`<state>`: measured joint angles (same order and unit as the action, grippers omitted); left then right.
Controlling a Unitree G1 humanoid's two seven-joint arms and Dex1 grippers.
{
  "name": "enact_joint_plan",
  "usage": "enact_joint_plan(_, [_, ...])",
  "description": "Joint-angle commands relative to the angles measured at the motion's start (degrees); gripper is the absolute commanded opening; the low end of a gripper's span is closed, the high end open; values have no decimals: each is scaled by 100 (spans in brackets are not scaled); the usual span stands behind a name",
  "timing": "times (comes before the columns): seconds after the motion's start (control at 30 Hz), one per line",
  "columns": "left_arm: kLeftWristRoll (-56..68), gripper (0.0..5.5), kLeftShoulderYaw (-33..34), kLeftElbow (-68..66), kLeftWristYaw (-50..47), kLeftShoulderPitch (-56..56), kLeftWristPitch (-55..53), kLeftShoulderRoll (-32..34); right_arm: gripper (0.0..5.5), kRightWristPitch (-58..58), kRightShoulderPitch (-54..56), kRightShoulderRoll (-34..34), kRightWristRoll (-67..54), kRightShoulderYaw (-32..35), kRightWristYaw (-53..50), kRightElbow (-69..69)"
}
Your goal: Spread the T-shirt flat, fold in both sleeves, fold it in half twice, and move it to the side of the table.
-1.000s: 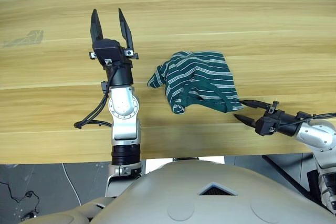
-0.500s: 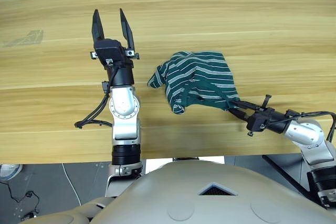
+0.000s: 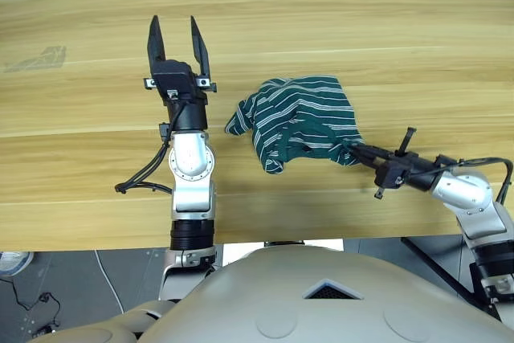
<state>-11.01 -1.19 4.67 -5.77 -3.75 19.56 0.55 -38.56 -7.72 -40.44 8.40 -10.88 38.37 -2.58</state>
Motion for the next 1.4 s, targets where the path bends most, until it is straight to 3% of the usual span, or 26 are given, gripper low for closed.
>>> enact_joint_plan(0.03, [45,255,-213,354,506,-320,-136,346,2,178,580,44,-395,95,86,386])
enact_joint_plan(0.23, [976,255,-345,1193,2353,-1578,29,1766,2,473,1015,61,-580,224,58,849])
enact_joint_plan(0.43, [1247,255,-890,1792,3396,-2591,-104,2496,2,639,1142,132,-544,212,40,1157])
enact_joint_plan(1.13, [444,255,-1902,1070,3203,-2095,-470,2055,2,846,1363,387,-529,-23,111,1429])
enact_joint_plan(1.33, [204,255,-1853,906,2894,-1924,-645,1912,2,867,1348,404,-541,-34,102,1480])
enact_joint_plan(1.4, [203,231,-1815,868,2797,-1864,-677,1833,0,870,1337,413,-547,-38,97,1498])
